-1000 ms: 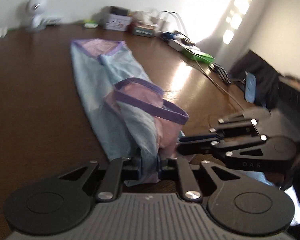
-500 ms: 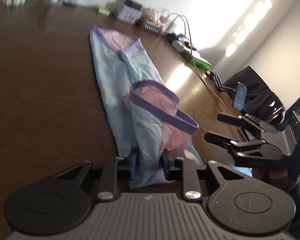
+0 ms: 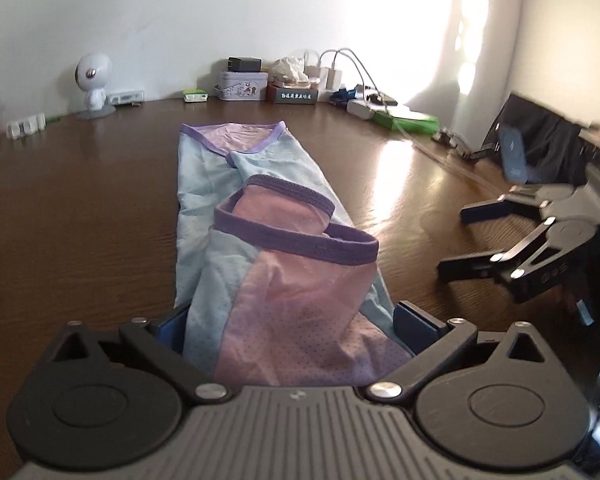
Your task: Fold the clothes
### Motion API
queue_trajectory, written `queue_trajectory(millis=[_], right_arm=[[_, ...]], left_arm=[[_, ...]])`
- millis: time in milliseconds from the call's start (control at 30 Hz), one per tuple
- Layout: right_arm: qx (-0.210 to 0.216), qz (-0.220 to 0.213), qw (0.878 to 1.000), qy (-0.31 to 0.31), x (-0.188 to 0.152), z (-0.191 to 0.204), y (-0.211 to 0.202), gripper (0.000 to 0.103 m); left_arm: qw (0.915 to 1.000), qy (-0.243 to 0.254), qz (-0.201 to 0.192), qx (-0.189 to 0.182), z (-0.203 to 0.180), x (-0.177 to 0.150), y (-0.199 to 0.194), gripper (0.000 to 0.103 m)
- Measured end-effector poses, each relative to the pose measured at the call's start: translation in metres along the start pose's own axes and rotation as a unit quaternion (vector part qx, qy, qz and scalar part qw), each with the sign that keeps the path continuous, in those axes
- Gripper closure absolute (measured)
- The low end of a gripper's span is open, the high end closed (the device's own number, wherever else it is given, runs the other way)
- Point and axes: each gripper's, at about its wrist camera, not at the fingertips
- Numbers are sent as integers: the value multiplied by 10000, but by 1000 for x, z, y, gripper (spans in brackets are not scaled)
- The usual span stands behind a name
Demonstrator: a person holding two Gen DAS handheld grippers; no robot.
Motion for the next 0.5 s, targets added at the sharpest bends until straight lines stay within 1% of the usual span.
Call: queue_trajectory(millis=[200, 500], right_arm=[[-19, 5, 10000, 3, 2, 0, 0, 0], [-21, 4, 10000, 4, 2, 0, 0, 0]], left_arm=[[9986, 427, -5, 313, -13, -4, 5, 0], [9982, 473, -3, 380, -15, -5, 6, 0]])
Point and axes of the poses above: each gripper's, at about its wrist camera, not at the fingertips, and y roughly the way its jaws point, z to its left, x to its top, and after that the axes turned 7 degrees about -y, right-handed
